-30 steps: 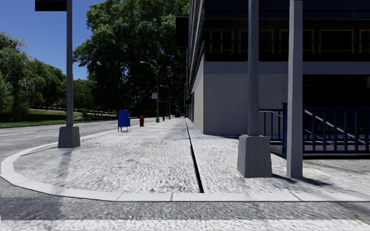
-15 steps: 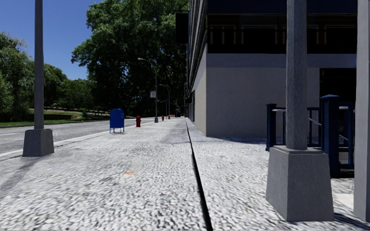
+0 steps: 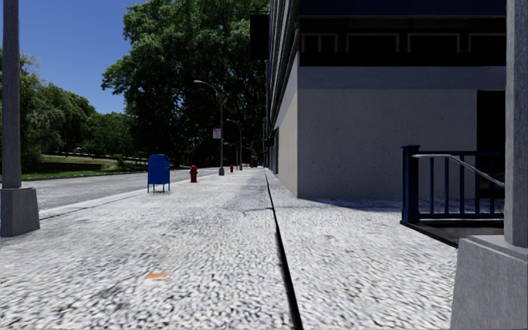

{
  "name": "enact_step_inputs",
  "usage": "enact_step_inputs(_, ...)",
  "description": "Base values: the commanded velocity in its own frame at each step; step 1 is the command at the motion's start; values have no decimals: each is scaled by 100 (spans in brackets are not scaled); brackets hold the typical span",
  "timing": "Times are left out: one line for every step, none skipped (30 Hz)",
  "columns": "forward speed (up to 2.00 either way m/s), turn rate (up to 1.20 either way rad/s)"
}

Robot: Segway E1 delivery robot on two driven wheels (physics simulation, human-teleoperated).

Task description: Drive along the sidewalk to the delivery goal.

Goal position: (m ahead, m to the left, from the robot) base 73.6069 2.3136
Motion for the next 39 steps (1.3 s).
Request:
enact_step_inputs(119,0)
enact_step_inputs(119,0)
enact_step_inputs(119,0)
enact_step_inputs(119,0)
enact_step_inputs(119,0)
enact_step_inputs(119,0)
enact_step_inputs(119,0)
enact_step_inputs(120,0)
enact_step_inputs(123,0)
enact_step_inputs(123,0)
enact_step_inputs(126,0)
enact_step_inputs(128,0)
enact_step_inputs(130,0)
enact_step_inputs(130,0)
enact_step_inputs(130,0)
enact_step_inputs(130,0)
enact_step_inputs(130,0)
enact_step_inputs(130,0)
enact_step_inputs(130,0)
enact_step_inputs(130,0)
enact_step_inputs(133,0)
enact_step_inputs(160,0)
enact_step_inputs(200,0)
enact_step_inputs(200,0)
enact_step_inputs(200,0)
enact_step_inputs(200,0)
enact_step_inputs(200,0)
enact_step_inputs(200,0)
enact_step_inputs(200,0)
enact_step_inputs(200,0)
enact_step_inputs(200,0)
enact_step_inputs(200,0)
enact_step_inputs(200,0)
enact_step_inputs(200,0)
enact_step_inputs(200,0)
enact_step_inputs(200,0)
enact_step_inputs(200,0)
enact_step_inputs(200,0)
enact_step_inputs(200,0)
